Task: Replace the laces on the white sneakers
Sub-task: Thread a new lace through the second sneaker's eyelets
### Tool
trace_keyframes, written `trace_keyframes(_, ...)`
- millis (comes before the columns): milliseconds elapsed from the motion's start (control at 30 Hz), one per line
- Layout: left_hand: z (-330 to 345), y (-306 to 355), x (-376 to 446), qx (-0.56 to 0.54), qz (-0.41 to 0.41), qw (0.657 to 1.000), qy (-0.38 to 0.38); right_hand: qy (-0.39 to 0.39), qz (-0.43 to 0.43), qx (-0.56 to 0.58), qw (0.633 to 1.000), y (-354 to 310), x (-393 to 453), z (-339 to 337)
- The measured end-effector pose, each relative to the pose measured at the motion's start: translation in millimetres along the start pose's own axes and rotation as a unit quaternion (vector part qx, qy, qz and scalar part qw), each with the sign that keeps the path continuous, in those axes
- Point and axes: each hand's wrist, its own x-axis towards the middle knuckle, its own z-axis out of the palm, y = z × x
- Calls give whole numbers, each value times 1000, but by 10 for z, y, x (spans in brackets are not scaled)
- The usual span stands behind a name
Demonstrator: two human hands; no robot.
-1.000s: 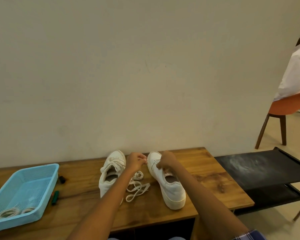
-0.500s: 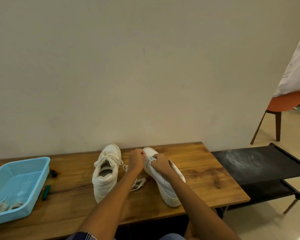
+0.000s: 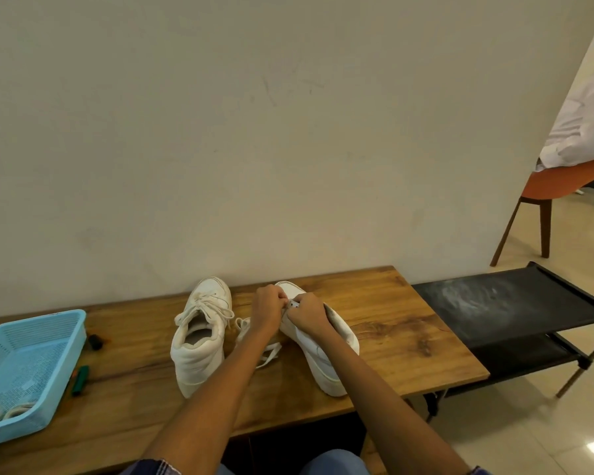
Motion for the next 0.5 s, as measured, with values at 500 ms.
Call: trace_keyframes(500, -19, 324, 77, 114, -81, 990, -18, 54, -28, -108, 992, 140, 136, -310)
